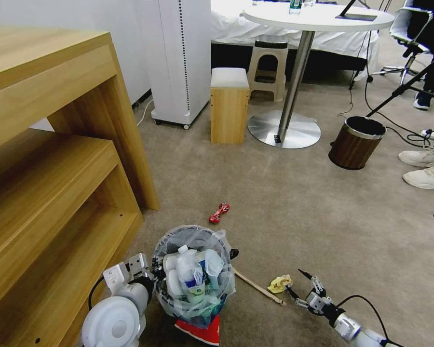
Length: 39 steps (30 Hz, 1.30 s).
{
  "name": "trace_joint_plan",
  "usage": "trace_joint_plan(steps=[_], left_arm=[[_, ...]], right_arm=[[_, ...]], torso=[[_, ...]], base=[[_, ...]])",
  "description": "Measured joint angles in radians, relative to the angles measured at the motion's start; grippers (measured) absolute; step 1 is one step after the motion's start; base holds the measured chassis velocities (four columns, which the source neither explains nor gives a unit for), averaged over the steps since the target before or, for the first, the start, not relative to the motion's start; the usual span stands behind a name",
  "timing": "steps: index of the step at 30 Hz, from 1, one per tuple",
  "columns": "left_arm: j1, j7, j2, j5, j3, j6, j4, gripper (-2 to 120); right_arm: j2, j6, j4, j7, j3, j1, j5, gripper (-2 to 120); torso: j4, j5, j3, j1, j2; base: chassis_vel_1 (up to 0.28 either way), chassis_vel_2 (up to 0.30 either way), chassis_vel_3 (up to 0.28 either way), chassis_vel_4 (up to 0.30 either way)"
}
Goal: Pick up the trash bin and place the garbage on the floor into it.
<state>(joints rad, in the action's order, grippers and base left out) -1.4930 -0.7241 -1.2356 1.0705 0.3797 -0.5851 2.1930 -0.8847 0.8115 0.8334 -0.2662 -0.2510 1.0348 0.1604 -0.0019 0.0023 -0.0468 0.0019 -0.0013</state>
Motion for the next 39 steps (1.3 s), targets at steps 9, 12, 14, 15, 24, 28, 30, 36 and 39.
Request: trace_joint_plan(steps=[9,12,14,15,24,28,30,36,39], left_arm=[[-0.002,0.001,-0.005,-0.006,0.000,0.000,0.002,0],[-0.001,0.002,-0.005,-0.006,0.000,0.000,0.000,0],[-0.001,0.002,-0.005,-0.006,0.000,0.000,-0.001,0],[0.000,0.002,-0.005,-0.006,-0.001,0.000,-0.002,0],[0.001,0.003,-0.003,-0.006,-0.002,0.000,-0.008,0],[-0.004,0.005,0.004,-0.006,0.001,0.001,-0.008,0],[-0.007,0.007,0.008,-0.007,0.003,0.002,-0.007,0],[-0.004,0.008,0.025,-0.004,0.006,0.002,-0.017,0],[0.000,0.008,0.030,-0.003,0.007,0.002,-0.027,0]], right_arm=[[-0.011,0.001,-0.012,-0.006,-0.003,-0.004,0.021,36],[-0.015,0.001,-0.018,-0.012,-0.003,-0.007,0.032,21],[-0.015,0.001,-0.019,-0.014,-0.003,-0.007,0.035,17],[-0.015,0.001,-0.020,-0.016,-0.003,-0.007,0.036,15],[-0.023,0.001,-0.029,-0.028,-0.001,-0.006,0.056,0],[-0.025,0.001,-0.018,-0.033,0.001,-0.002,0.056,0],[-0.021,0.001,0.004,-0.039,0.005,0.006,0.048,0],[0.027,0.001,0.131,-0.045,0.023,0.047,-0.028,0],[0.060,0.001,0.207,-0.051,0.040,0.072,-0.061,0]], torso=[[0.0000,0.0000,0.000,0.000,0.000],[0.0001,0.0000,0.000,0.000,0.000],[0.0000,0.0000,0.000,0.000,0.000],[0.0001,-0.0001,0.000,0.000,0.000],[0.0000,0.0000,0.000,0.000,0.000],[0.0001,0.0000,0.000,0.000,0.000],[0.0001,0.0000,0.000,0.000,0.000],[0.0001,0.0001,0.000,0.000,0.000],[0.0000,-0.0003,0.000,0.000,0.000]], base=[[0.000,0.000,0.000,0.000],[0.000,0.000,0.000,0.000],[0.000,0.000,0.000,0.000],[0.000,0.000,0.000,0.000],[0.000,0.000,0.000,0.000],[0.000,0.000,0.000,0.000],[0.000,0.000,0.000,0.000],[0.000,0.000,0.000,0.000],[0.000,0.000,0.000,0.000]])
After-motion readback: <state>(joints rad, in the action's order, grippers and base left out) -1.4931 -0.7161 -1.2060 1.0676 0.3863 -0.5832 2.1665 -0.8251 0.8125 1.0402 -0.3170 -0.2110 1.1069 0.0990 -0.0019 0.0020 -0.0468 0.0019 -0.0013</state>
